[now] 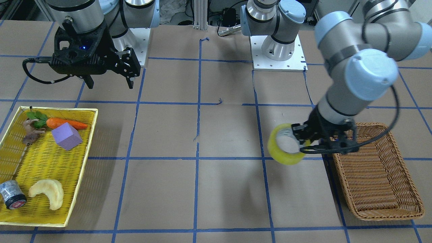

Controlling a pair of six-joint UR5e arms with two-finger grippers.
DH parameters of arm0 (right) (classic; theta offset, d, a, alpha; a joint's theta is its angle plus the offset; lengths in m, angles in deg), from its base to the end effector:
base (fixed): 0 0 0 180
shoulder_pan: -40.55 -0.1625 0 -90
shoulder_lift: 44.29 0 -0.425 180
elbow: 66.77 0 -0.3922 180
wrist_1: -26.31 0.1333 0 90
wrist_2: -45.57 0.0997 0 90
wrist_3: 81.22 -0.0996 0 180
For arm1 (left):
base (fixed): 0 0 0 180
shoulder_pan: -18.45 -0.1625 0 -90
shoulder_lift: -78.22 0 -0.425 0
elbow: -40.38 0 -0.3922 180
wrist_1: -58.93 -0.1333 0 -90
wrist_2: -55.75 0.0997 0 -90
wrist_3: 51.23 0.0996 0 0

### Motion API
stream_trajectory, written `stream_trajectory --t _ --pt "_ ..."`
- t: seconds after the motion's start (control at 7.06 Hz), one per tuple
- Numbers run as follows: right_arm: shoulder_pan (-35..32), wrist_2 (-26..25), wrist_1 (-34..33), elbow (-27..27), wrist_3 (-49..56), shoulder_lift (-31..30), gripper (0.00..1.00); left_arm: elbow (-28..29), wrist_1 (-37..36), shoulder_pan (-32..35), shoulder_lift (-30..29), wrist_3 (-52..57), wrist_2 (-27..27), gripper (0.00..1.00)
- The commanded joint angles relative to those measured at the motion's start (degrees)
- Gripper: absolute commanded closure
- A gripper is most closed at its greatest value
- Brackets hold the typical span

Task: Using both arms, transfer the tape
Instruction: 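Carry the tape roll with the left gripper and lower it into the wicker basket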

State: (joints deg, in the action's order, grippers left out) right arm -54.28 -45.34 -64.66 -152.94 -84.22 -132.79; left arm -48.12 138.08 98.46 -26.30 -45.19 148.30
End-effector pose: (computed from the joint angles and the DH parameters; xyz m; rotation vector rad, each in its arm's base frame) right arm 0.1740 -0.4954 0.5096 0.0492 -3.1280 0.0916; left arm -0.0255 -0.5980 0.3824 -0.1056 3.1003 0.0678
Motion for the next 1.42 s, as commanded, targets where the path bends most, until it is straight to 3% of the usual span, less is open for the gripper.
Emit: stream_trajectory --t 0.0,0.28,0.57,0.85,1.13,1.27 --pt "0.0 0.0 0.0 0.0 -0.1 -0.1 0.0 3.6 -0.5 -13.8 -2.4 15.0 0.7 1.0" --pt "-0.1 0.0 0.0 -0.2 -0.1 -0.1 0.0 6.5 -0.7 -23.2 -7.0 24.3 0.5 1.0" --pt "-0.1 0.0 0.0 -0.2 -0.2 -0.1 0.0 6.0 -6.4 -25.3 -12.3 26.2 0.5 1.0" --pt "-0.1 0.0 0.0 -0.3 -0.2 -0.1 0.0 5.7 -6.9 -25.3 -12.7 25.2 -0.4 0.0" --pt "-0.1 0.0 0.0 -0.3 -0.2 -0.1 0.0 6.5 -3.0 -22.1 -8.3 24.8 0.7 0.0" --pt "-0.1 0.0 0.0 -0.2 -0.2 -0.1 0.0 7.7 4.5 -19.0 -4.2 19.4 1.0 0.0"
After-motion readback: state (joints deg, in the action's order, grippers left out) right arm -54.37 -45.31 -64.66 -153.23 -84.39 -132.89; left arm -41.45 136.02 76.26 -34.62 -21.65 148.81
